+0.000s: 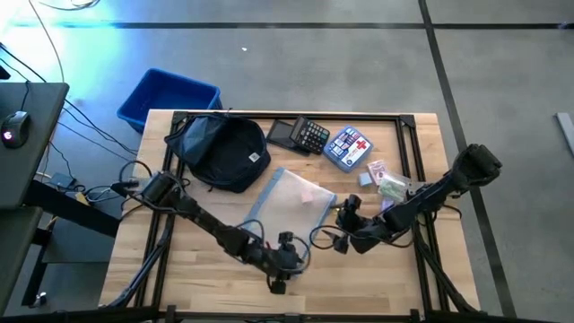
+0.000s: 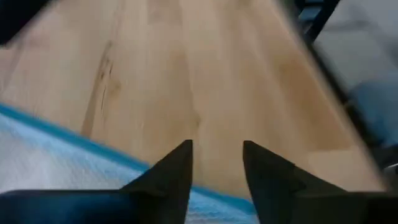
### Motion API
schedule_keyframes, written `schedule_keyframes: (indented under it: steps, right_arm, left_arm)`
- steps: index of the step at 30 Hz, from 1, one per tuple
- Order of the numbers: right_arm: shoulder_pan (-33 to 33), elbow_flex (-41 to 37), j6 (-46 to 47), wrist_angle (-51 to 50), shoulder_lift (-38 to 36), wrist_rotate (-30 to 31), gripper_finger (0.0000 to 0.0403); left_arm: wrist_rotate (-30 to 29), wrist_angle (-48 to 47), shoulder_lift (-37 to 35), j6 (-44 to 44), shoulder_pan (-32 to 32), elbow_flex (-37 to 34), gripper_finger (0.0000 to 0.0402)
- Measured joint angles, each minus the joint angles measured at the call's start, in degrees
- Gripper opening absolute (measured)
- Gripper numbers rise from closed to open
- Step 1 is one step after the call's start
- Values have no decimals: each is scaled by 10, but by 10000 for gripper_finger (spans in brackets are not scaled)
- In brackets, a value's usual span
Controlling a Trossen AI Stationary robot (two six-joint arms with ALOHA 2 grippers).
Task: Unpack backpack
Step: Remove the pink charger adapter from the transparent zip bag
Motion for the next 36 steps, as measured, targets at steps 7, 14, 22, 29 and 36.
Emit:
schedule_keyframes:
  steps: [7,14,22,29,36]
  right_arm:
    - [0,0,1,-4,0,-12,368]
    - [0,0,-4,-6,0,-11,368]
    - [-4,0,12,-6,0,-12,368]
    - [-4,0,21,-6,0,-13,368]
    - [-4,0,11,-13,0,-12,368]
  left_arm:
    - [-85,-348,29,-83,-19,119,159]
    - [-209,-522,28,-196,-81,206,141]
    - [-175,-394,52,-173,-61,193,152]
    - [-149,-415,90,-116,-41,193,165]
    - [-213,-530,89,-191,-59,222,147]
